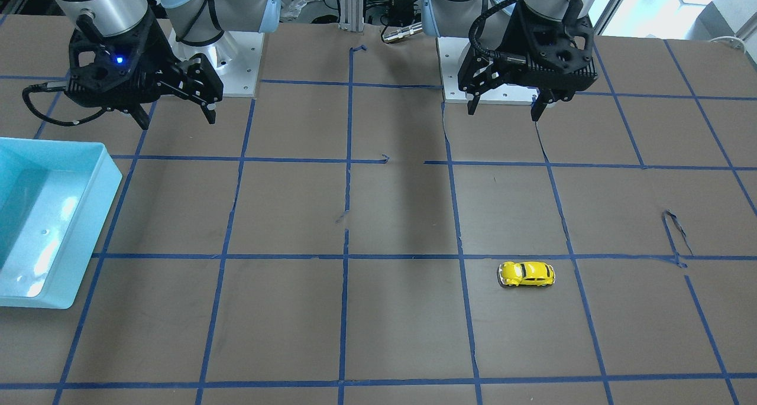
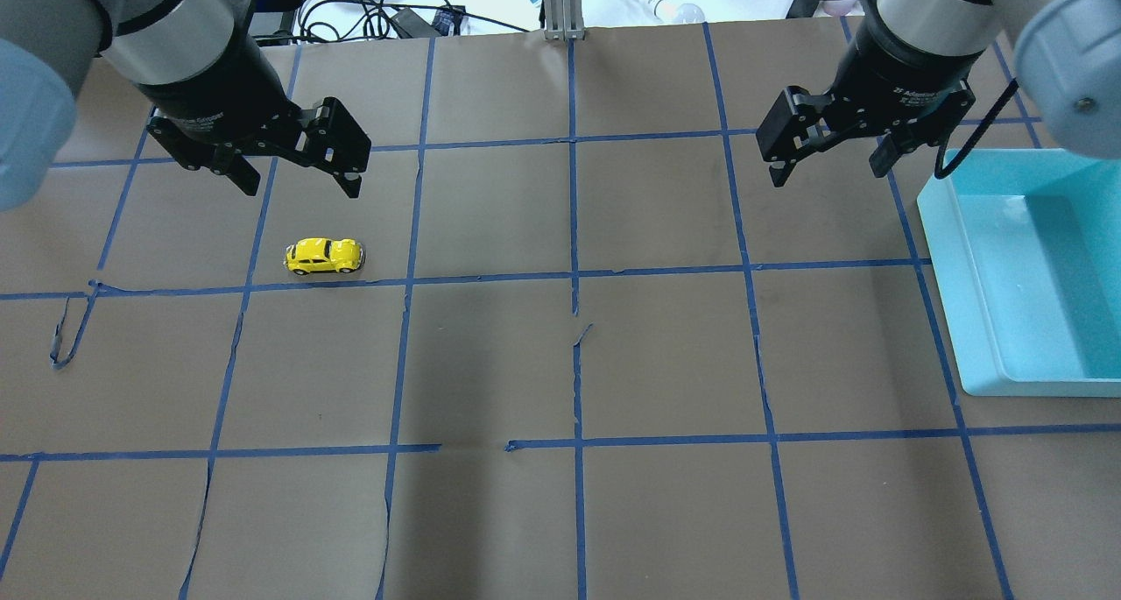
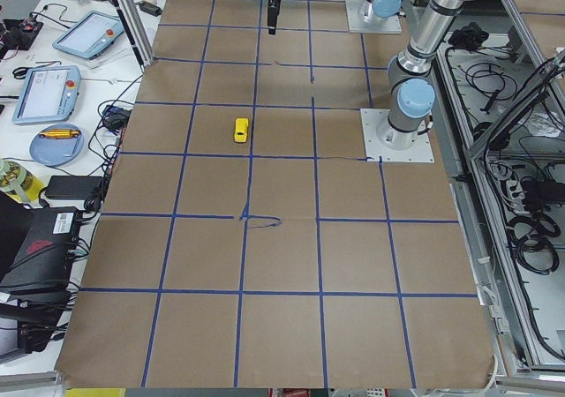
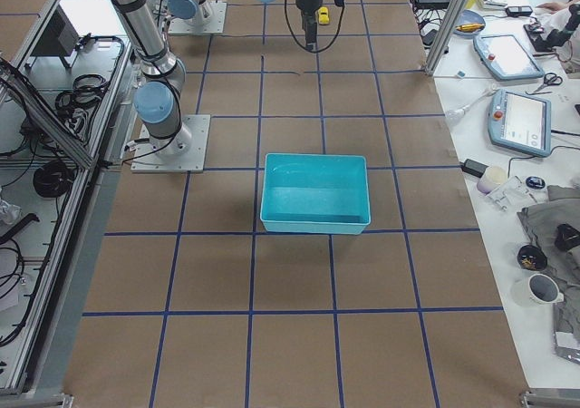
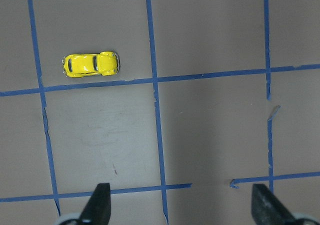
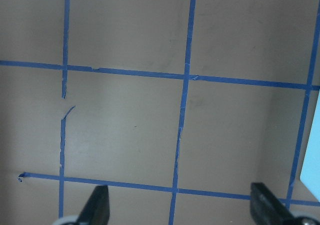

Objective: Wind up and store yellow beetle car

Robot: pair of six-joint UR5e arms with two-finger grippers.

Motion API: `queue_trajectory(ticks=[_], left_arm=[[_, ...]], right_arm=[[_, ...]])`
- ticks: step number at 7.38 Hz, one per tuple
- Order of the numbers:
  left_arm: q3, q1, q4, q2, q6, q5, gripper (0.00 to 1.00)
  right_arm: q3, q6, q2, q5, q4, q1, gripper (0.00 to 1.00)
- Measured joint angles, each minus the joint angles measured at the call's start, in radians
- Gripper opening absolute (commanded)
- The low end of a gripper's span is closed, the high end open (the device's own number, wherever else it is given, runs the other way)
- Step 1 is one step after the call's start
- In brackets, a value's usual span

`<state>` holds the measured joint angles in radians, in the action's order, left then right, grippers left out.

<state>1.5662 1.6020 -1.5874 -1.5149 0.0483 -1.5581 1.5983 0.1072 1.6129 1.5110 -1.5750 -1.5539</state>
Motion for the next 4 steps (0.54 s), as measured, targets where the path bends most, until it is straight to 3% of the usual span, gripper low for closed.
queue_trajectory(ticks=[2, 4], left_arm=[[0.007, -0.017, 0.013, -0.019, 0.147, -0.002, 1.0], [0.045, -0.069, 0.093, -0.087, 0.433, -0.001, 1.0]], right_arm=[[0.006, -0.001, 0.002, 0.0, 0.001, 0.0, 1.0], [0.011, 0.001, 0.003, 0.002, 0.001, 0.0, 1.0]])
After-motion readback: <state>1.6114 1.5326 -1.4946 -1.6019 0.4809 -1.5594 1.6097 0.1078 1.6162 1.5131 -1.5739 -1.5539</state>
